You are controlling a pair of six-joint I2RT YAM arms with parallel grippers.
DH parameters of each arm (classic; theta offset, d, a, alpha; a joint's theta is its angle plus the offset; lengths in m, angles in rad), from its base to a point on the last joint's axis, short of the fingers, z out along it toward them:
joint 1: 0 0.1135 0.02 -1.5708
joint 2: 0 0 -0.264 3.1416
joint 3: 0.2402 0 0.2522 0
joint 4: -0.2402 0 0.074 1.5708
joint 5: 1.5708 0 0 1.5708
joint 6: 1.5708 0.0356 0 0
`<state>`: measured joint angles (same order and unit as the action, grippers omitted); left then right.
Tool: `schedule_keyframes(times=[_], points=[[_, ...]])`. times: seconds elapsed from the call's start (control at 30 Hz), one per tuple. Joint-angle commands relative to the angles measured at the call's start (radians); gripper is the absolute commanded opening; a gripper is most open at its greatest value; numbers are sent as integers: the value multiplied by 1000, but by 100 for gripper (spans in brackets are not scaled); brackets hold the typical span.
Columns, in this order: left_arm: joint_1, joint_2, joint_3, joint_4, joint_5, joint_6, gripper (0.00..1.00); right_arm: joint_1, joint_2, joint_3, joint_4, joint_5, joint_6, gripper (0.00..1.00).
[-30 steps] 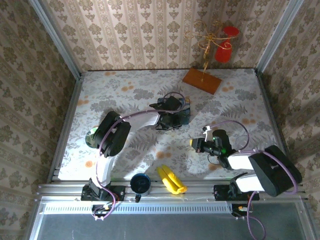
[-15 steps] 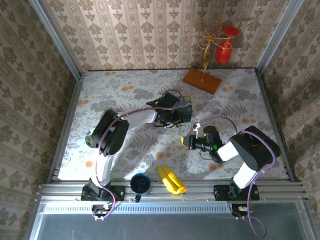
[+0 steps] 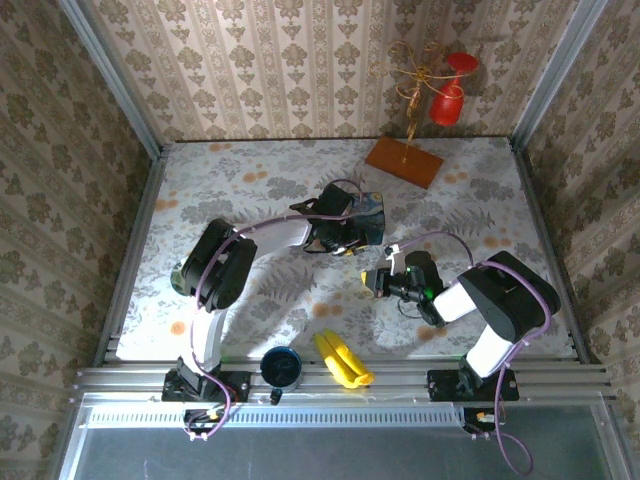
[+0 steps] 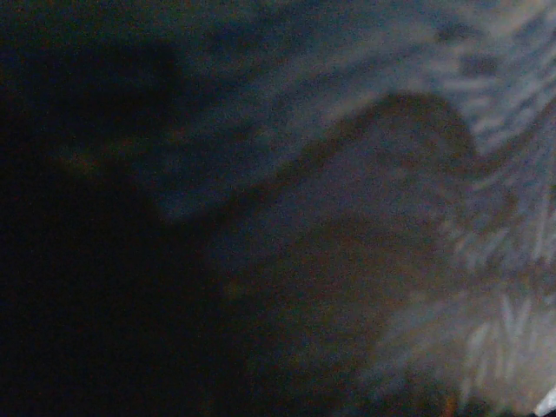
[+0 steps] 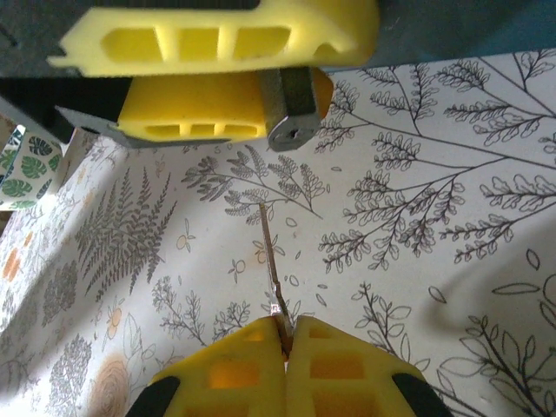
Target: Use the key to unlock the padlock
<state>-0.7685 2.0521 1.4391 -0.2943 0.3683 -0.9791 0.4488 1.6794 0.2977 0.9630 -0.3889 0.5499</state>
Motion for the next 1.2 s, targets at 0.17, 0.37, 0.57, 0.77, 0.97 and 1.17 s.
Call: schedule_keyframes(times=[0.17, 0.37, 0.57, 0.77, 0.97, 1.17], points=[[8, -43, -34, -2, 64, 0, 0, -2, 48, 56, 36, 38, 21, 0], [9, -47, -36, 4, 66, 2, 0, -3, 78, 64, 58, 32, 34, 0], [12, -46, -43, 14, 70, -3, 0, -9, 82, 48, 89, 46, 47, 0], [14, -47, -44, 18, 70, -4, 0, -15, 73, 28, 107, 65, 53, 0], [14, -47, -52, 29, 73, -9, 0, -15, 59, 14, 112, 80, 53, 0], [15, -49, -54, 32, 75, -9, 0, -18, 52, 19, 108, 86, 54, 0]])
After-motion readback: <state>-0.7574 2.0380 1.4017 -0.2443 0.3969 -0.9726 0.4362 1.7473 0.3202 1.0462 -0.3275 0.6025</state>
